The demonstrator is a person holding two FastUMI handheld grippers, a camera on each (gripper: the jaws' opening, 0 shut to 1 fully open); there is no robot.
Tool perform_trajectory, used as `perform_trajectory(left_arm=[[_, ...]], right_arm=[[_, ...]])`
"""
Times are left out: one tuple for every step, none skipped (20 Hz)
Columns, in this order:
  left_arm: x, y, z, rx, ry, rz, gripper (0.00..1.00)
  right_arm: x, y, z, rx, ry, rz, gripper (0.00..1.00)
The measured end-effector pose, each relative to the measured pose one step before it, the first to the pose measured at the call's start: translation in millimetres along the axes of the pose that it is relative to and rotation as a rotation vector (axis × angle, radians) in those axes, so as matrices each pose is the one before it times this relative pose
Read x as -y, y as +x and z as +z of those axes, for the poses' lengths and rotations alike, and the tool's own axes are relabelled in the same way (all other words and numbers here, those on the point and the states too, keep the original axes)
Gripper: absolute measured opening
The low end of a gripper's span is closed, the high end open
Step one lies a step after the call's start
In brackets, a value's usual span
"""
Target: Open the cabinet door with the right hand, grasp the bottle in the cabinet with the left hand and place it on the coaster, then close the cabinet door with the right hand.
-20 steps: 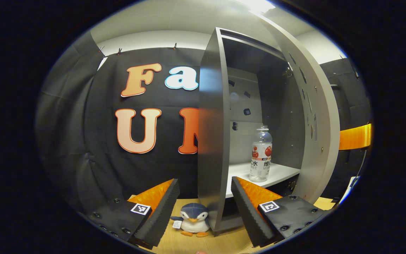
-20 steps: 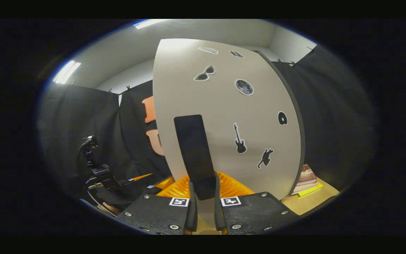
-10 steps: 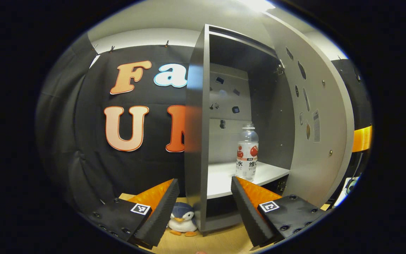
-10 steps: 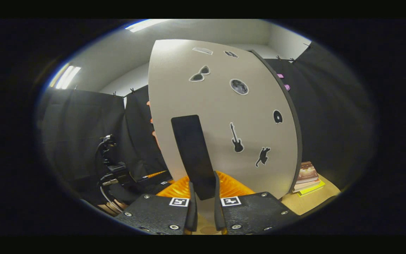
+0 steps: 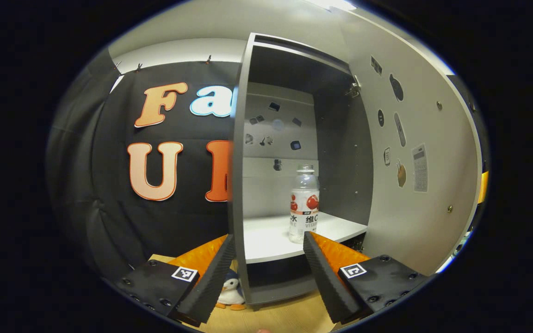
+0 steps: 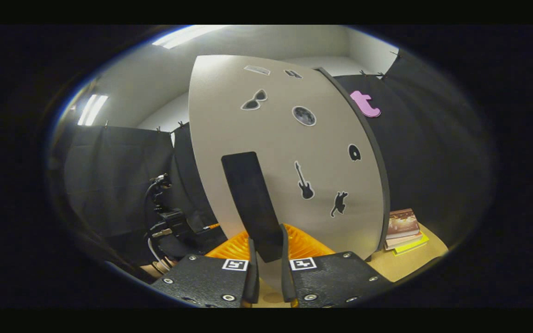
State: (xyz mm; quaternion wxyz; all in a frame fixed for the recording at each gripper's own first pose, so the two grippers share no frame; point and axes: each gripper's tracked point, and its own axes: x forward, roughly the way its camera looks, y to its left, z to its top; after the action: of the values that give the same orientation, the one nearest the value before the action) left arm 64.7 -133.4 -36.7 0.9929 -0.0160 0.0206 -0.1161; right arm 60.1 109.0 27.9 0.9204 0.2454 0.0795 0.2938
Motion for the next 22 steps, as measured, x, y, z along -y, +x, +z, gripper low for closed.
perform_trajectory(left_arm=[[5.55,0.85,1.57,0.00266,0.00544,-0.00983,0.93],[4.82,0.33,1.74,0.00157,0.00316,-0.00836,0.93],[3.35,2.45,-0.33,0.00021,0.00373,-0.00882,0.93],[5.06,1.26,0.87,-0.00003,0.00411,-0.00776,0.93],[3.53,2.99,1.77,-0.00048,0.00370,-0.00821,0.93],[3.95,0.36,0.92,0.00178,0.00237,-0.00866,0.93],[2.92,0.78,1.11,0.00235,0.00200,-0.00870,0.93],[4.02,-0.29,0.37,0.00287,0.00182,-0.00722,0.93],[5.39,0.53,1.49,0.00284,0.00160,-0.00785,0.93],[3.30,-0.55,0.53,0.00206,0.00123,-0.00639,0.93],[1.36,1.69,0.26,0.00166,0.00145,-0.00424,0.93],[2.01,1.53,-0.09,-0.00037,0.00027,-0.00403,0.93],[2.92,0.96,-0.56,-0.00131,-0.00324,-0.00443,0.93],[2.84,1.22,-0.75,-0.00260,-0.00510,-0.00586,0.93],[2.12,0.62,0.24,-0.00055,-0.00541,-0.00221,0.93],[1.95,0.07,-0.95,-0.00069,-0.00490,-0.00199,0.93],[2.05,2.39,-0.69,-0.00234,-0.00338,-0.00447,0.93],[2.15,-0.22,0.09,-0.00430,-0.00005,-0.00443,0.93],[1.70,-0.77,0.13,0.00003,0.00143,-0.00252,0.93],[2.33,-1.04,-0.08,0.00050,0.00159,-0.00426,0.93],[3.45,0.51,-1.06,-0.00015,0.00103,-0.00426,0.93],[2.63,-0.03,0.33,0.00011,0.00070,-0.00378,0.93]], right_arm=[[0.75,-1.19,1.33,0.00684,-0.00235,0.01456,0.18],[0.87,-1.64,0.46,0.00463,0.00106,0.01494,0.18],[0.59,-0.56,0.37,0.00169,0.00960,0.01298,0.18],[0.66,-1.83,0.29,0.00110,0.00453,0.01178,0.18],[0.77,0.12,-0.07,0.00025,0.00182,0.00710,0.14],[0.60,-0.53,-0.21,0.00044,-0.00013,0.00225,0.22],[1.34,-0.82,0.97,0.00103,0.00551,0.00059,0.18],[0.87,-2.58,0.73,0.00631,0.00783,0.00288,0.18],[1.02,-0.12,-0.17,0.00493,0.01128,0.00060,0.18],[1.24,-0.82,0.78,0.00797,0.00832,-0.00247,0.18],[1.69,-1.76,0.53,0.00799,0.00627,-0.00616,0.18],[1.93,-1.45,1.25,0.01016,0.00299,-0.00739,0.19],[1.85,-2.86,1.19,0.00622,0.00297,-0.00737,0.19],[2.11,-2.31,1.35,0.00702,0.00369,-0.00737,0.19],[2.40,-3.23,1.11,0.00571,-0.00003,-0.00816,0.19],[3.16,-3.08,1.11,0.00554,0.00030,-0.01307,0.18],[3.83,-3.36,2.01,0.00316,-0.00128,-0.01501,0.18],[4.76,-4.39,2.98,0.00690,0.00038,-0.02008,0.18],[5.23,-4.10,1.20,0.00922,-0.00138,-0.02421,0.22],[4.79,-1.88,1.76,0.01143,0.00467,-0.02611,0.18],[5.42,-2.65,2.45,0.01540,0.01431,-0.02760,0.18],[6.46,1.36,2.74,0.01960,0.01806,-0.03307,0.18]])
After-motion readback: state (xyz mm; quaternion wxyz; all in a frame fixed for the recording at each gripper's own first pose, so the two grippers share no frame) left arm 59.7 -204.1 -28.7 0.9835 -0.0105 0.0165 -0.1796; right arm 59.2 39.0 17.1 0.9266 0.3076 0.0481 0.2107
